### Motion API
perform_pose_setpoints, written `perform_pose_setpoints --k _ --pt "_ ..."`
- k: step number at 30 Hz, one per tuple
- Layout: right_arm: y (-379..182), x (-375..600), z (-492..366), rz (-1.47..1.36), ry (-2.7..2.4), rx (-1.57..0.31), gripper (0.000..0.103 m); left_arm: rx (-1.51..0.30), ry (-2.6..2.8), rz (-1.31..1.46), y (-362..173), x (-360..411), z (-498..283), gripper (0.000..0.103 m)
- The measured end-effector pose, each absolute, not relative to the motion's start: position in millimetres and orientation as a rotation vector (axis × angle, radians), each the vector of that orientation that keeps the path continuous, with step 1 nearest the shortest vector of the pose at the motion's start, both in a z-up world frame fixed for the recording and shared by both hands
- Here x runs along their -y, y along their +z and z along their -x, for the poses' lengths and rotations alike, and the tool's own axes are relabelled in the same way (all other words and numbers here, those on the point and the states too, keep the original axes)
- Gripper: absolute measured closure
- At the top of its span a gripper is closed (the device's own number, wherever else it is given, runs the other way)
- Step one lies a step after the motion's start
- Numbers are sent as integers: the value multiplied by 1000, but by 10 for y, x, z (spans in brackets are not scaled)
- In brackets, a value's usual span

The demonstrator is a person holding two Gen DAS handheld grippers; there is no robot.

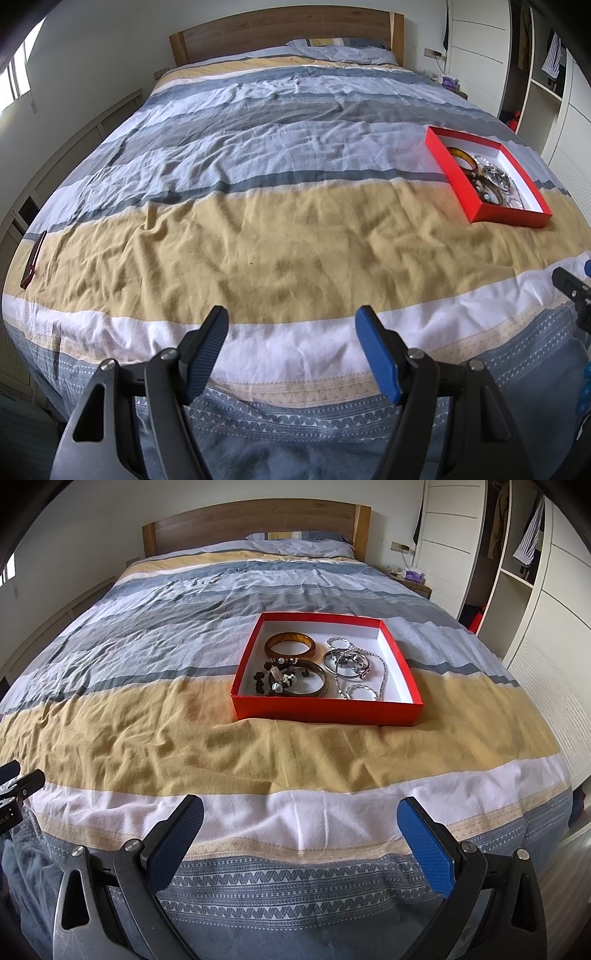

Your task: Organize jewelry

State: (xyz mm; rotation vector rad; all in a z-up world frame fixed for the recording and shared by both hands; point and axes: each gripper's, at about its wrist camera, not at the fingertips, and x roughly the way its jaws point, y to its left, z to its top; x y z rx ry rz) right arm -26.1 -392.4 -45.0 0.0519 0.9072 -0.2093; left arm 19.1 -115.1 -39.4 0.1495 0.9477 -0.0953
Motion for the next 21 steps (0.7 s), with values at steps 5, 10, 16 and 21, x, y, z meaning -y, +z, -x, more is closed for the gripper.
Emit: perform_pose_setpoints --k 5,10,16,21 --pt "-372 3915 255 -50 -221 -894 1 -950 -89 -144 -389 1115 -194 33" --pt "-308 3935 251 -44 -222 -878 1 -939 -86 -144 -357 1116 -174 33" --pt "-311 3966 257 -58 -216 -869 1 -934 -54 -179 -310 1180 -159 33" --pt "-327 3996 268 -72 -210 -864 1 -938 -44 -204 -302 1237 -138 33"
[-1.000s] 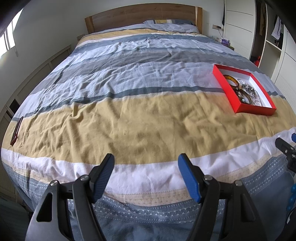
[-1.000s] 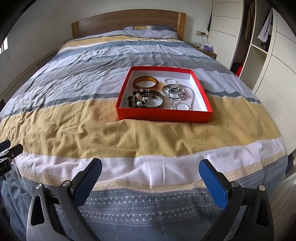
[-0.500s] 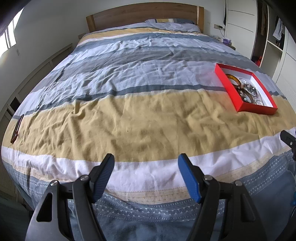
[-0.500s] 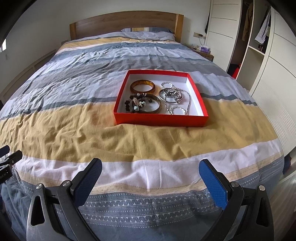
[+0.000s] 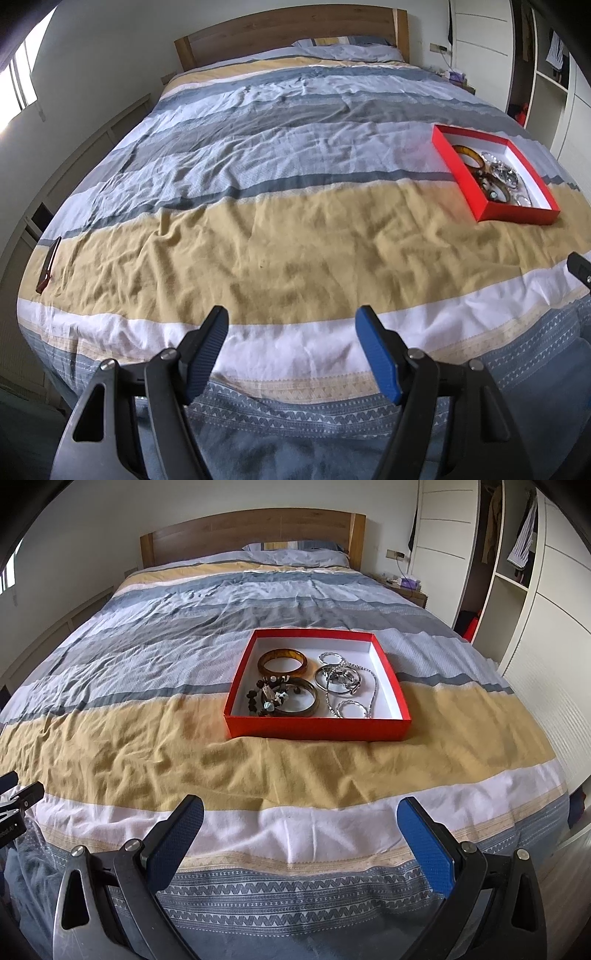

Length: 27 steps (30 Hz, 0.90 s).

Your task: Organize jewelry

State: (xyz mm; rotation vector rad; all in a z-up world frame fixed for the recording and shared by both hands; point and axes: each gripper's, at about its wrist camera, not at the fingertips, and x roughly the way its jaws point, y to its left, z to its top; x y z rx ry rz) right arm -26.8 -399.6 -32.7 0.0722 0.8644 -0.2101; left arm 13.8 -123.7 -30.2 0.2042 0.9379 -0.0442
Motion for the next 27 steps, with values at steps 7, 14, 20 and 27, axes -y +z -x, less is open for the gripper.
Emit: perform_pose_setpoints --k 7,14,20,27 --pt "-364 4058 281 -96 -205 -860 1 -942 -44 -233 -298 1328 -111 33" --pt "-410 4098 276 -108 -198 -862 1 -938 -42 -257 -305 1392 -101 33" --pt "-456 4101 251 -110 -196 -872 1 -945 -37 -255 -330 1379 -123 33" --pt "-499 4083 224 -103 -198 -886 1 -950 -36 -254 -368 1354 -151 33"
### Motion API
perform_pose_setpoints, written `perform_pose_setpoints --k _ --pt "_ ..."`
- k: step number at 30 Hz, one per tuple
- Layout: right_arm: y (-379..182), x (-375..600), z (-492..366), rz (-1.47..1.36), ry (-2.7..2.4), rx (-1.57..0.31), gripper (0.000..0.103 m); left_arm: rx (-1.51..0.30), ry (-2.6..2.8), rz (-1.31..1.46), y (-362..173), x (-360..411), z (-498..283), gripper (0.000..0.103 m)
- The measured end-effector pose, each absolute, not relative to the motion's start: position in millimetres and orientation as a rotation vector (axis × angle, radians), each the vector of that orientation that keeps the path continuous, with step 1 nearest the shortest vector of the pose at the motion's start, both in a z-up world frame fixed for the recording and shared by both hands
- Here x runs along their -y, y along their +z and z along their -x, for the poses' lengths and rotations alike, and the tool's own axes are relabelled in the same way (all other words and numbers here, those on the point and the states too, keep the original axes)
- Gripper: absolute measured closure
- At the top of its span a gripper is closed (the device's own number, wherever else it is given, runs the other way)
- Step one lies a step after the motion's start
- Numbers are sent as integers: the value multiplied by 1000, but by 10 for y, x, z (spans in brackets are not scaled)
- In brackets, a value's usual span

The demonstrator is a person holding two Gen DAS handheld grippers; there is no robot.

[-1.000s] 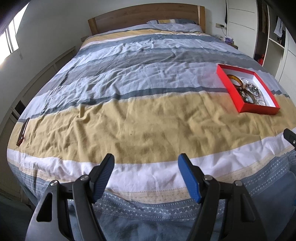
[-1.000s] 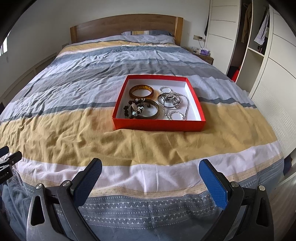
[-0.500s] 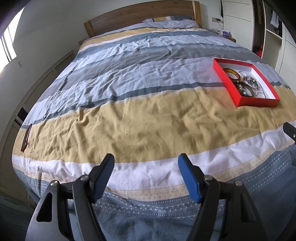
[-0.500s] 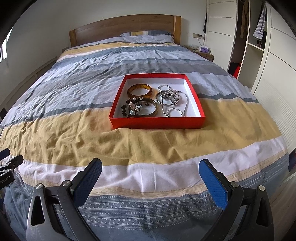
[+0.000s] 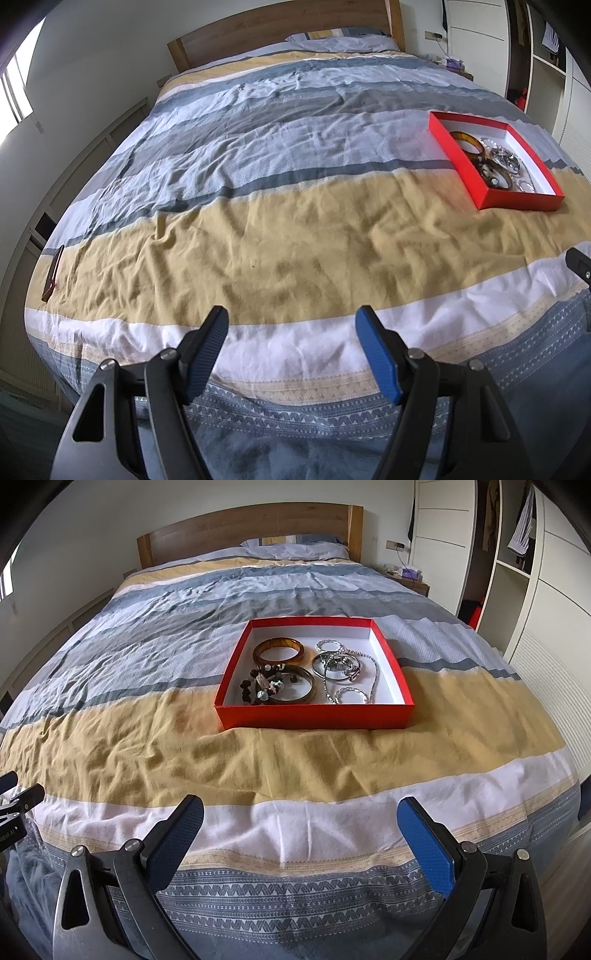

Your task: Organize jewelry

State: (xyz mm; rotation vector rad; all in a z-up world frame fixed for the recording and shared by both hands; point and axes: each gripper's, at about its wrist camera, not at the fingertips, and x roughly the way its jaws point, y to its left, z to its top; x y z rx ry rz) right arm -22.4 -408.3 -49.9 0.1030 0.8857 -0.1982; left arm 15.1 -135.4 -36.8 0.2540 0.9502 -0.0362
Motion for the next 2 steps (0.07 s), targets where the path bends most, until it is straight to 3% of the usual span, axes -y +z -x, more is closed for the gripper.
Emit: perform_pose_setpoints --k 2 --pt "-509 4068 213 -100 -198 -890 1 -951 -39 -254 -376 1351 -155 33"
